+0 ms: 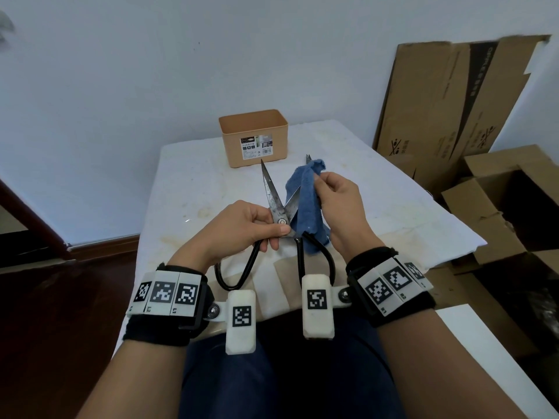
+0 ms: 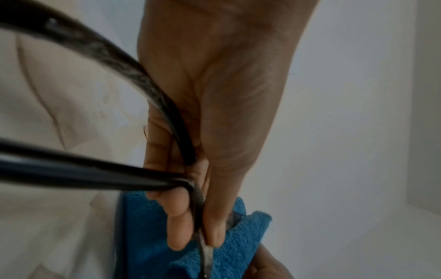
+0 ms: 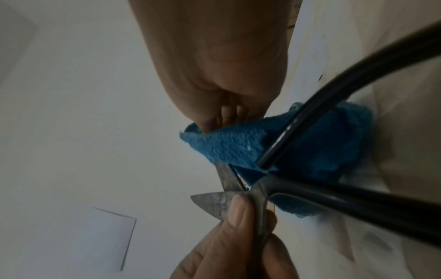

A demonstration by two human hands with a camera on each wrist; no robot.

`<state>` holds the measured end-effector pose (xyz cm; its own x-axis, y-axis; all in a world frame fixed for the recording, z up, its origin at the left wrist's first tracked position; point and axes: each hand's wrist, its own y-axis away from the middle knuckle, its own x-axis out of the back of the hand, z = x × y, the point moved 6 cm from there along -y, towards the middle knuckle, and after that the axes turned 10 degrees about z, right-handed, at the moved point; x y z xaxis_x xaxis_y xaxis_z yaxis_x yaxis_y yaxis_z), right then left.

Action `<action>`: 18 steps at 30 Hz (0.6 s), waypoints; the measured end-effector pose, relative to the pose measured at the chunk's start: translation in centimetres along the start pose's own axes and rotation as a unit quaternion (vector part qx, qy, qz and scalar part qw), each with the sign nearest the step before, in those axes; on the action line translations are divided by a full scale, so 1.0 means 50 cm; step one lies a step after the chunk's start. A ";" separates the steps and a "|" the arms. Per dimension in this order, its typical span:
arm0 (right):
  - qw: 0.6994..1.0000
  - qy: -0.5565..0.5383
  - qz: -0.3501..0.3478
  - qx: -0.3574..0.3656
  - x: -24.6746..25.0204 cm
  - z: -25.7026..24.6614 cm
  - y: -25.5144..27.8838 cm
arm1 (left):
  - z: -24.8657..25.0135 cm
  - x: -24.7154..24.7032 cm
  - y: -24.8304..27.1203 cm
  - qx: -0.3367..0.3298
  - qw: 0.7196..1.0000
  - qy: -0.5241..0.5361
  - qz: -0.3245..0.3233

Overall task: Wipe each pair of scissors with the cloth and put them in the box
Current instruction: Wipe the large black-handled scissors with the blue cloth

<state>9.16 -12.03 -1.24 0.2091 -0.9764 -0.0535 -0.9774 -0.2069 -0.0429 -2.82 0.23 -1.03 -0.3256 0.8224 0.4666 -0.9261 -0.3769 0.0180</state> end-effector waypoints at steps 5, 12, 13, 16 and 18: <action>0.999 -0.005 -0.008 -0.051 0.005 0.011 0.001 | -0.008 -0.004 0.003 0.005 1.000 0.007 -0.012; 0.992 -0.051 0.042 -0.104 0.036 0.014 0.003 | -0.009 0.007 0.007 0.011 1.000 0.001 -0.006; 0.991 -0.058 0.046 -0.108 0.039 0.015 0.002 | -0.008 0.008 0.008 0.012 1.000 0.000 -0.004; 0.989 -0.081 0.023 -0.118 0.035 0.010 0.013 | -0.004 0.007 0.009 0.011 1.000 -0.008 0.000; 0.992 -0.063 -0.024 -0.107 0.022 0.004 0.022 | -0.005 0.007 0.007 0.009 1.000 -0.009 0.006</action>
<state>8.32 -13.33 -1.56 0.2436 -0.9527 -0.1818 -0.9476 -0.2737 0.1646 -3.29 0.50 -1.06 -0.3331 0.8096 0.4832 -0.9185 -0.3944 0.0276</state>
